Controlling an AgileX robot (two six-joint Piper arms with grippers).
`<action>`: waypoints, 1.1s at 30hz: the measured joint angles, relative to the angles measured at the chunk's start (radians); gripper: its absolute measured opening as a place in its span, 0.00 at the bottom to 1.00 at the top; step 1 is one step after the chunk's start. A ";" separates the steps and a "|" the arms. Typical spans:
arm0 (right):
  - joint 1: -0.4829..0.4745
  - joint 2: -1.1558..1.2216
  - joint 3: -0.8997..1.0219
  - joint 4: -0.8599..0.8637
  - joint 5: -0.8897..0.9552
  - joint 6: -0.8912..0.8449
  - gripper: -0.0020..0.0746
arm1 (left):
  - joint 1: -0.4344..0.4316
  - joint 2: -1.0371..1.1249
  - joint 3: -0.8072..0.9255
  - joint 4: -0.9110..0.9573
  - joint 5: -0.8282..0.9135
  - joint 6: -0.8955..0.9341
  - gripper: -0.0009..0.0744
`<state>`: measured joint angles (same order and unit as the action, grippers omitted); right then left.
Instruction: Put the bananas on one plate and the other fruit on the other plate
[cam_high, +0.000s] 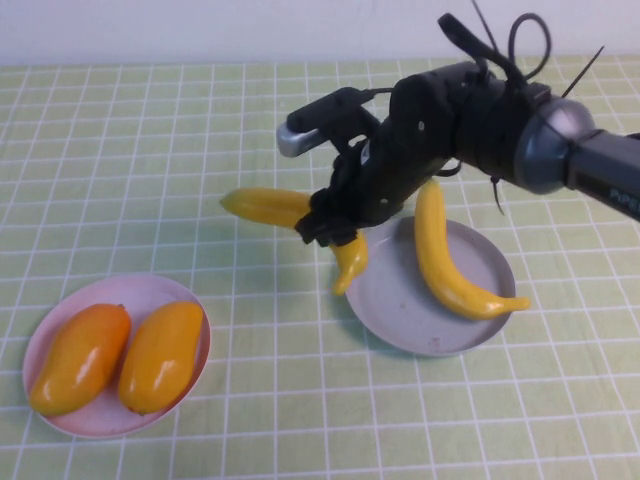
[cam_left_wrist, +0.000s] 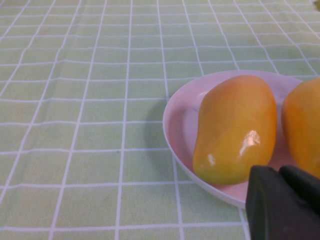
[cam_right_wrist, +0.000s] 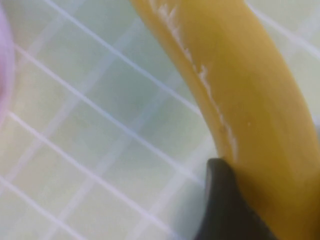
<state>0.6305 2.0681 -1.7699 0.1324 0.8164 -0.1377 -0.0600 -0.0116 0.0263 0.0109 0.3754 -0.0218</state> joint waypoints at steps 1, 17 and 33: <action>-0.006 -0.011 0.000 -0.035 0.048 0.064 0.43 | 0.000 0.000 0.000 0.000 0.000 0.000 0.01; -0.075 -0.035 0.111 -0.113 0.266 0.286 0.43 | 0.000 0.000 0.000 0.000 0.000 0.000 0.01; -0.083 -0.134 0.119 -0.120 0.300 0.289 0.75 | 0.000 0.000 0.000 0.000 0.000 0.000 0.01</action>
<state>0.5473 1.9337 -1.6505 0.0123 1.1162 0.1509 -0.0600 -0.0116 0.0263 0.0109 0.3754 -0.0218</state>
